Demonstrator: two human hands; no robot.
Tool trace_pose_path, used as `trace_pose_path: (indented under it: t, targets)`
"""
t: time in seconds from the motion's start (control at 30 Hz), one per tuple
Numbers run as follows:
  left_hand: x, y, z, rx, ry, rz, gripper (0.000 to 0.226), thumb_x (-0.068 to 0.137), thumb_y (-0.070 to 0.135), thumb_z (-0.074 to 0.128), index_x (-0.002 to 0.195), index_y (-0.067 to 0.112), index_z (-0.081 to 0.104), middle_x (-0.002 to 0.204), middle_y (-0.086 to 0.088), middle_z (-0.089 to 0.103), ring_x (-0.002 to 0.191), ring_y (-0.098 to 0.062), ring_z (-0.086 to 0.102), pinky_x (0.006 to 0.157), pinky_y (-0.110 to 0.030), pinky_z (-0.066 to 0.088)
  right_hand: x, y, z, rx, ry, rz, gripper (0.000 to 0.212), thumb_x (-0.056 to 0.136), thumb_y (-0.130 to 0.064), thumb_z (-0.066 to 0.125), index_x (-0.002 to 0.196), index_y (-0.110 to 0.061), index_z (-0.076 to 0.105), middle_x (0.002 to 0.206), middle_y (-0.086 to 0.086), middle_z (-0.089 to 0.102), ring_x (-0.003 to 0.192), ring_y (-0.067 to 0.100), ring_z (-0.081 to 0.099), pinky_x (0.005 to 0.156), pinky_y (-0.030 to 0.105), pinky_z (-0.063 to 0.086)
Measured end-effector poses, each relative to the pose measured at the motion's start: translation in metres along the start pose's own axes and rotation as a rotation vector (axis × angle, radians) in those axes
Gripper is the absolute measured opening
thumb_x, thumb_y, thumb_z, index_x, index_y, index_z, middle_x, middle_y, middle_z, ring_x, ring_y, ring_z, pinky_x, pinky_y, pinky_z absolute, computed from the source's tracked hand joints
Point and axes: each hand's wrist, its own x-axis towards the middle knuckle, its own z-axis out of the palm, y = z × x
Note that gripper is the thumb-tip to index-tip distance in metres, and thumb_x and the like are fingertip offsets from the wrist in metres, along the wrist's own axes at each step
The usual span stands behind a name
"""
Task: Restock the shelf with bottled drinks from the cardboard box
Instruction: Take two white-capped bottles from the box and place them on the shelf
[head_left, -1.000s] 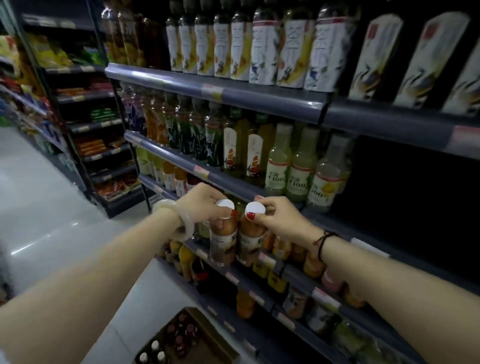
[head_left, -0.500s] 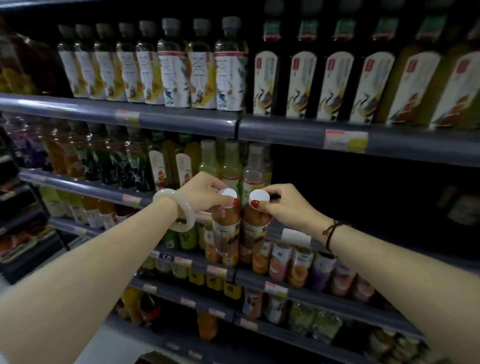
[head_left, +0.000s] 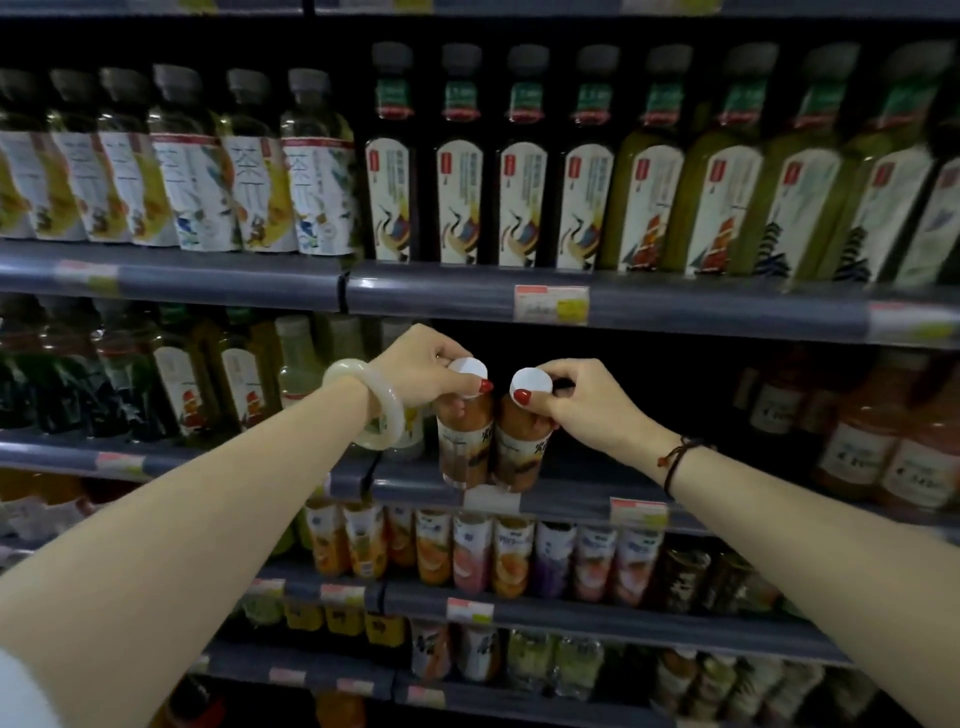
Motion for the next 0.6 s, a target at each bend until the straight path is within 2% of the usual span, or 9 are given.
trace_pose_path:
  t: [0.17,0.3,0.37,0.47,0.53,0.6]
  targets:
    - [0.021,0.008,0.02,0.008,-0.027,0.062,0.024,0.082,0.01,0.071,0.106,0.005,0.072,0.098,-0.014,0.074,0.091,-0.021,0.072,0.072,-0.021,0.059,0.001,0.016,-0.02,0.007,0.042,0.009,0.022,0.083,-0.015,0.071,0.104,-0.009,0.07,0.101,0.009,0.072,0.093,0.022,0.069,0.086,0.044,0.057]
    - [0.032,0.004,0.032,0.016,-0.035,0.075,0.027,0.081,0.011,0.073,0.107,0.007,0.072,0.098,-0.011,0.073,0.089,-0.019,0.071,0.079,-0.029,0.058,0.002,0.024,-0.027,0.036,0.078,0.018,0.017,0.085,-0.015,0.07,0.101,-0.011,0.07,0.099,0.011,0.072,0.09,0.023,0.07,0.083,0.044,0.058]
    - [0.035,0.003,0.033,-0.001,-0.042,0.064,0.027,0.081,0.012,0.073,0.107,0.007,0.072,0.097,-0.011,0.074,0.084,-0.018,0.071,0.077,-0.028,0.059,0.003,0.026,-0.029,0.038,0.071,0.028,0.021,0.085,-0.015,0.07,0.104,-0.009,0.069,0.101,0.011,0.072,0.091,0.024,0.07,0.082,0.042,0.058]
    - [0.037,0.001,0.033,-0.031,-0.059,0.064,0.025,0.082,0.013,0.072,0.106,0.008,0.072,0.093,-0.008,0.074,0.07,-0.007,0.07,0.064,-0.018,0.056,0.004,0.026,-0.03,0.035,0.051,0.018,0.024,0.085,-0.013,0.069,0.108,-0.006,0.068,0.103,0.012,0.071,0.092,0.022,0.069,0.073,0.03,0.057]
    - [0.037,0.0,0.033,-0.033,-0.055,0.075,0.023,0.083,0.015,0.071,0.105,0.009,0.072,0.089,-0.004,0.073,0.065,-0.002,0.068,0.058,-0.013,0.052,0.004,0.025,-0.03,0.041,0.028,0.016,0.025,0.086,-0.012,0.069,0.109,-0.004,0.068,0.1,0.008,0.07,0.084,0.014,0.067,0.062,0.016,0.051]
    - [0.039,-0.003,0.034,-0.037,-0.045,0.085,0.021,0.083,0.016,0.071,0.103,0.011,0.072,0.085,0.0,0.072,0.065,0.0,0.066,0.056,-0.012,0.05,0.003,0.023,-0.029,0.05,0.002,0.017,0.024,0.087,-0.014,0.067,0.109,-0.004,0.067,0.096,0.005,0.068,0.077,0.008,0.064,0.055,0.01,0.047]
